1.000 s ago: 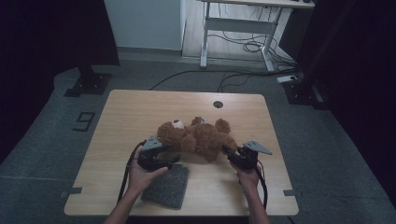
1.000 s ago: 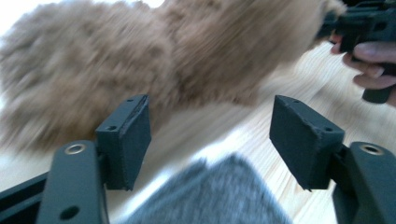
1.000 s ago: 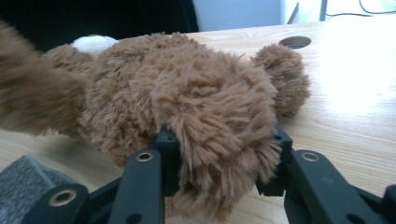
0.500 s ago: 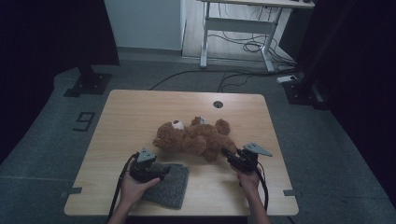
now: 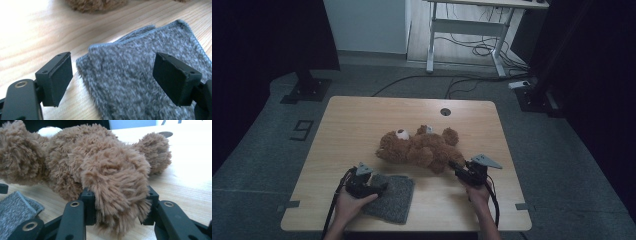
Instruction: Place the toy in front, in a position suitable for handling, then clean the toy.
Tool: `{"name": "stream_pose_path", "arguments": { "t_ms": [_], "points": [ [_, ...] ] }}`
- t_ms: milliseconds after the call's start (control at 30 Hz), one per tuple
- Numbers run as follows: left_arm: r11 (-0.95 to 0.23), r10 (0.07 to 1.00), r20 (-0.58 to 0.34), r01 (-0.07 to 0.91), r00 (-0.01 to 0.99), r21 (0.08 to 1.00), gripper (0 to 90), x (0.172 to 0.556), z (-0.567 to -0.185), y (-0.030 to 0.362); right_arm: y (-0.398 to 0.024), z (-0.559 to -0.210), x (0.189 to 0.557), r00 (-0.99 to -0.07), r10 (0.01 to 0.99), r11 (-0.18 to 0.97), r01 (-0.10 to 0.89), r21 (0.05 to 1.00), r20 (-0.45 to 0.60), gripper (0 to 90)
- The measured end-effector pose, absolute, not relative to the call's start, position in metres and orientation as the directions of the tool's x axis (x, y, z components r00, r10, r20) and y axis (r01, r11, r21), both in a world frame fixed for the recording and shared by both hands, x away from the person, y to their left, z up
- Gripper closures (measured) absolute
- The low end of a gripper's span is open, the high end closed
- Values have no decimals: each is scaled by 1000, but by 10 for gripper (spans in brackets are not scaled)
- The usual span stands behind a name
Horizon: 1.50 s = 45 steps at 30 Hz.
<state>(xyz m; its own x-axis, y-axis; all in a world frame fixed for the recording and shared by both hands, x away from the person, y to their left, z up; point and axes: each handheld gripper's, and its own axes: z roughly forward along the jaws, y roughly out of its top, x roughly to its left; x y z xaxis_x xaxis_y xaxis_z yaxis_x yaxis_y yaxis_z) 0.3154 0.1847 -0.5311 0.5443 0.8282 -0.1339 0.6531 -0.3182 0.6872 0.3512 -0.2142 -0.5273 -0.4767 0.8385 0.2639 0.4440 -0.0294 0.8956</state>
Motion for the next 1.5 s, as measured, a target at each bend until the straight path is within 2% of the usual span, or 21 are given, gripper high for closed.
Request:
{"name": "stream_pose_path", "arguments": {
  "t_ms": [400, 567, 733, 900, 1200, 1500],
  "points": [
    [-307, 836, -145, 670, 530, 675, 213, 314, -541, 189, -214, -528, 351, -478, 840, -21, 443, 896, 256, 580],
    [-331, 830, -124, 660, 543, 675, 371, 311, -539, 185, -214, -528, 351, -478, 841, -19, 442, 897, 253, 580],
    [-331, 797, -176, 660, 578, 674, 641, 311, -540, 185, -213, -528, 350, -476, 843, -18, 440, 898, 251, 579],
    [-317, 780, -203, 654, 592, 687, 800, 310, -541, 187, -213, -529, 350, -477, 843, -15, 441, 898, 248, 579],
    [-279, 725, -274, 633, 631, 722, 820, 308, -533, 190, -214, -529, 351, -484, 838, -13, 445, 895, 253, 580],
    [-162, 672, -384, 632, 633, 758, 814, 305, -520, 201, -214, -528, 350, -491, 834, -8, 447, 895, 252, 563]
  ]
}}
